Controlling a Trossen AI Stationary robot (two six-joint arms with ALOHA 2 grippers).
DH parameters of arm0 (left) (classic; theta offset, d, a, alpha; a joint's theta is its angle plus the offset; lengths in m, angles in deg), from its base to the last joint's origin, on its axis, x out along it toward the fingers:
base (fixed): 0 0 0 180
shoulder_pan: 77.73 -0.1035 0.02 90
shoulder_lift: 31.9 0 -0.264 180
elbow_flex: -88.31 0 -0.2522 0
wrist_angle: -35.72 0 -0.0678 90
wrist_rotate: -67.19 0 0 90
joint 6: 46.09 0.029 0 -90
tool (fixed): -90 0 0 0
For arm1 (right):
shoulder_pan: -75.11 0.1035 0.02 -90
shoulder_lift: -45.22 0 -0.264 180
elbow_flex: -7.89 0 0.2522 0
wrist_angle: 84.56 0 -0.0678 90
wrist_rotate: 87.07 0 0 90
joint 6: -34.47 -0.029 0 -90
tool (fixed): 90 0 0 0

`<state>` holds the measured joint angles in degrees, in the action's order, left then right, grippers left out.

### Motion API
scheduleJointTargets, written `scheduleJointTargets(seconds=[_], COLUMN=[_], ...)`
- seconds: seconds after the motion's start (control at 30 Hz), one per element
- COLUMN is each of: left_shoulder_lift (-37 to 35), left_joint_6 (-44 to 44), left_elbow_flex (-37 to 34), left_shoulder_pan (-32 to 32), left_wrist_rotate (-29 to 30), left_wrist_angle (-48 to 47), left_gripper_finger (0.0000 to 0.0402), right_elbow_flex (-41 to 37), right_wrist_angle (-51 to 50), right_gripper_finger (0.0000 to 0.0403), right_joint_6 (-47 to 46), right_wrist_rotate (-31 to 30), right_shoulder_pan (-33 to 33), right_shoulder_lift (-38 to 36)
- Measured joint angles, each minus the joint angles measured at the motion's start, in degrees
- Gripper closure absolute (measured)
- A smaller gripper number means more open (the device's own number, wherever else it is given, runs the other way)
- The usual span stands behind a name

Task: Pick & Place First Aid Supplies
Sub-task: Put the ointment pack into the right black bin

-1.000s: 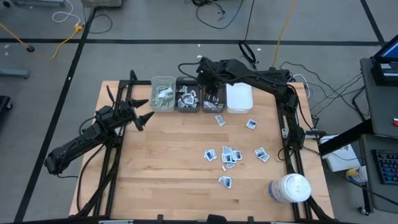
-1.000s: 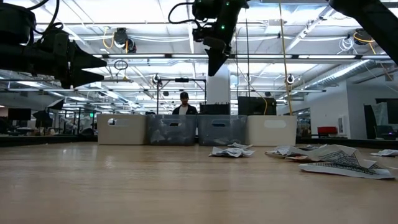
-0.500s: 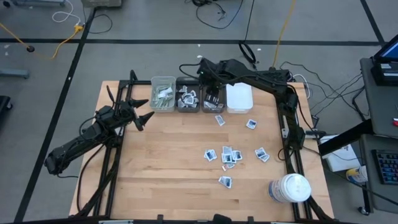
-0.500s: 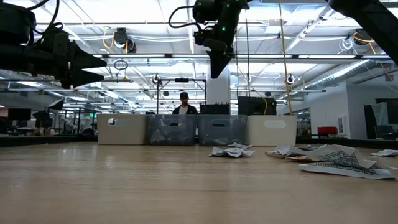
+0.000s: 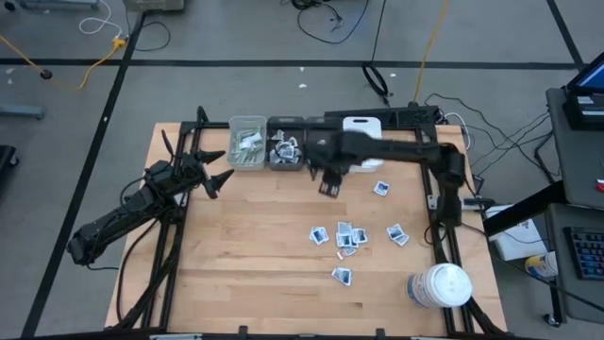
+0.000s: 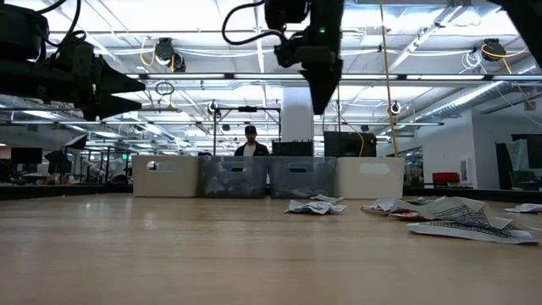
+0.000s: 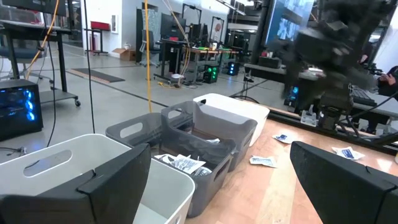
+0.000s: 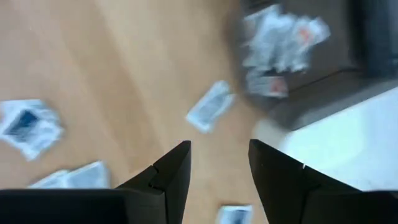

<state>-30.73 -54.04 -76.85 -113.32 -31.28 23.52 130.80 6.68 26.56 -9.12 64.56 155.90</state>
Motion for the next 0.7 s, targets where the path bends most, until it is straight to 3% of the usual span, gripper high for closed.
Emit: scheduleJointTargets(seconds=[0.3, 0.5, 0.7], left_shoulder_lift=[0.0, 0.0, 0.0], left_joint_6=[0.0, 0.0, 0.0], left_elbow_flex=[0.0, 0.0, 0.0], left_shoulder_pan=[0.0, 0.0, 0.0], left_wrist_rotate=[0.0, 0.0, 0.0], left_wrist_angle=[0.0, 0.0, 0.0], left_gripper_finger=[0.0009, 0.0009, 0.0009], right_elbow_flex=[-18.9, -21.5, -21.5], right_wrist_angle=[7.5, 8.5, 11.0], right_gripper_finger=[0.0248, 0.0248, 0.0248], right_joint_6=[-13.0, -15.0, -15.6], right_wrist_rotate=[4.9, 4.8, 4.6], right_shoulder_pan=[11.9, 17.5, 17.6], right_shoulder_lift=[-8.3, -8.3, -8.3])
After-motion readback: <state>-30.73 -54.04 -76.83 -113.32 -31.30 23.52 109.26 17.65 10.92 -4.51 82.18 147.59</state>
